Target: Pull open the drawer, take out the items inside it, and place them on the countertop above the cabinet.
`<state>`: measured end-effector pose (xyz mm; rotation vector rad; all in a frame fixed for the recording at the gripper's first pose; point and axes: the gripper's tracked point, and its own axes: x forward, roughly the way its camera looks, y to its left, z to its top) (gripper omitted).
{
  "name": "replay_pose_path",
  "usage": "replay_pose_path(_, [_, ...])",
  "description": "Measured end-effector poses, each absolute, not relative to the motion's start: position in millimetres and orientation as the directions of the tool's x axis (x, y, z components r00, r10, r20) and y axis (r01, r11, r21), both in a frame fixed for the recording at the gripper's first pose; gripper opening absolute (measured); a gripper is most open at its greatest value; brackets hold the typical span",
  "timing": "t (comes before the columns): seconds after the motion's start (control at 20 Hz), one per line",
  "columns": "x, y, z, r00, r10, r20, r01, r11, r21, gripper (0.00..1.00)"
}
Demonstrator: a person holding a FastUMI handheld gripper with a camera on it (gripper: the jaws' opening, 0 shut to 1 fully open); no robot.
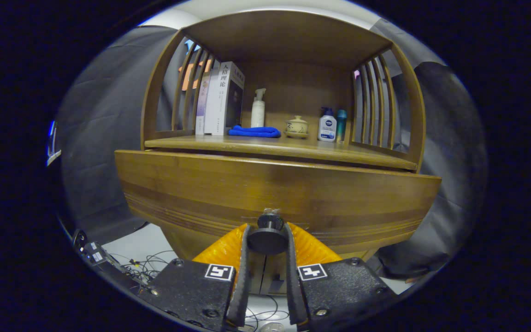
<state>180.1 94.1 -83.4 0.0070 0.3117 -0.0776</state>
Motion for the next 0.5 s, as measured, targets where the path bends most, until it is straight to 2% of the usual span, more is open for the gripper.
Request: replay_pose_path(0.5, [128,107,-89,0.947,-0.028,-0.321,0.042,0.998,0.038,0.38])
